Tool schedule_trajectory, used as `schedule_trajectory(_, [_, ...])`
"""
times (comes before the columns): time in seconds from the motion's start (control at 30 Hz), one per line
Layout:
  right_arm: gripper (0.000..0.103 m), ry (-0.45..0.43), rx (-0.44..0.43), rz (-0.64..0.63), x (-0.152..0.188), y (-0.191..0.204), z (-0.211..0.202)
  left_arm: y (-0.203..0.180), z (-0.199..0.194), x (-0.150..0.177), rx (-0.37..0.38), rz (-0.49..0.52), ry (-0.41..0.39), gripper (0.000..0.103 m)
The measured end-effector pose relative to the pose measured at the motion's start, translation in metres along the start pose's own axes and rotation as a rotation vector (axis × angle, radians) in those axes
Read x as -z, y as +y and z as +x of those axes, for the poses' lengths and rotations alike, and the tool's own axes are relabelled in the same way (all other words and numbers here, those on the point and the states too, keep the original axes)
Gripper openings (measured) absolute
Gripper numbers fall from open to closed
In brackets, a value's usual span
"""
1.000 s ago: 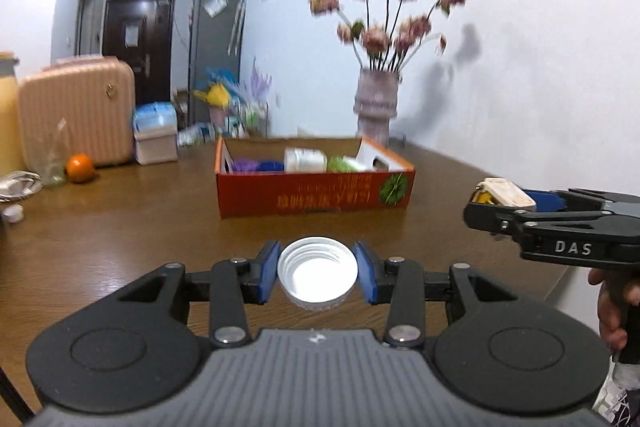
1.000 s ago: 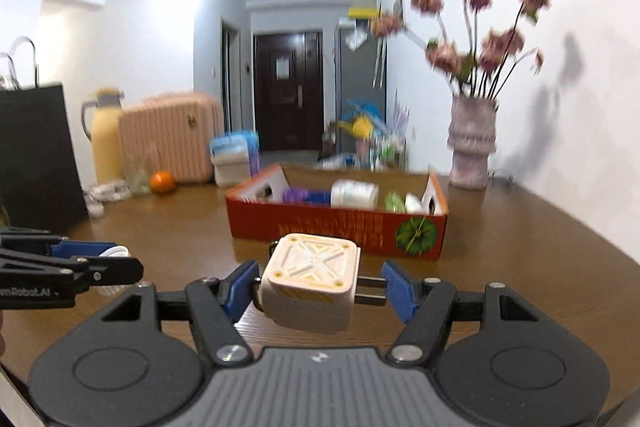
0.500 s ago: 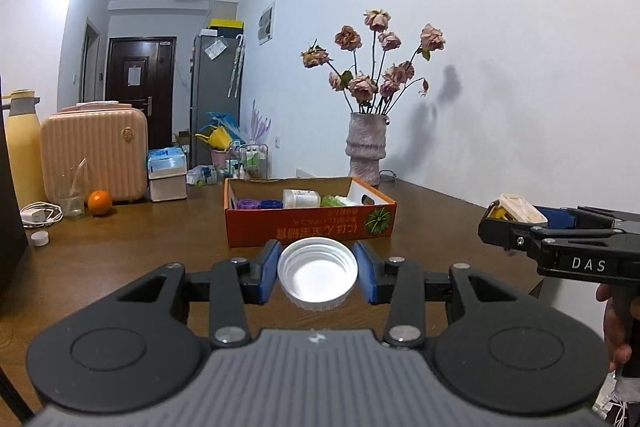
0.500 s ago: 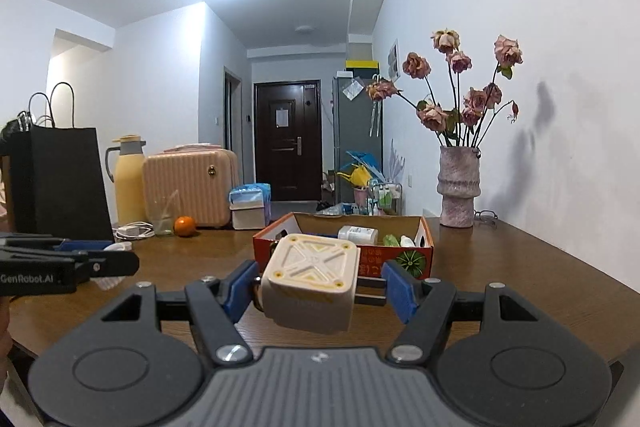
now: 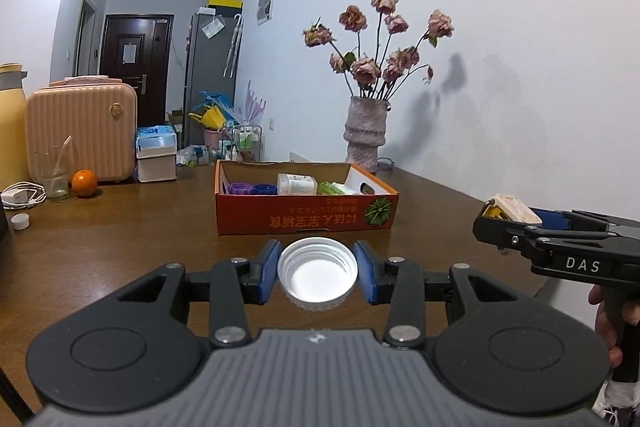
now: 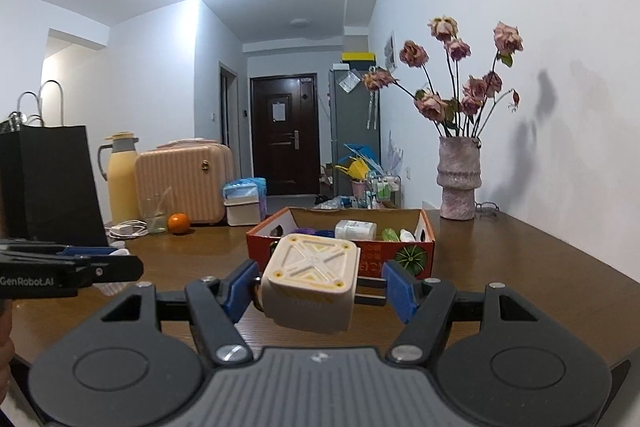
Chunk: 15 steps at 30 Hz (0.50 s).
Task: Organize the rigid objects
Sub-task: 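Lift the white cap and cream block and carry both over the box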
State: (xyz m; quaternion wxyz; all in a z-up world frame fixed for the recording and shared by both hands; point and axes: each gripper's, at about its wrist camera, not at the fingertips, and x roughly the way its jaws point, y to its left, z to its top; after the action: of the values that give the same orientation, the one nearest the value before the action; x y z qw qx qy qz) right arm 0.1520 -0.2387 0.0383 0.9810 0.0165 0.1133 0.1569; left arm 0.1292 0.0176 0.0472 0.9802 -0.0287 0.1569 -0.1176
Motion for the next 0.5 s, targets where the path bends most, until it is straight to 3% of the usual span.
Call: schedule_trajectory(0.5, [0.067,0.041,-0.006,-0.033,-0.040,-0.030,0.130,0.047,0.126,-0.053,-0.021,0.013,0.024,0.041])
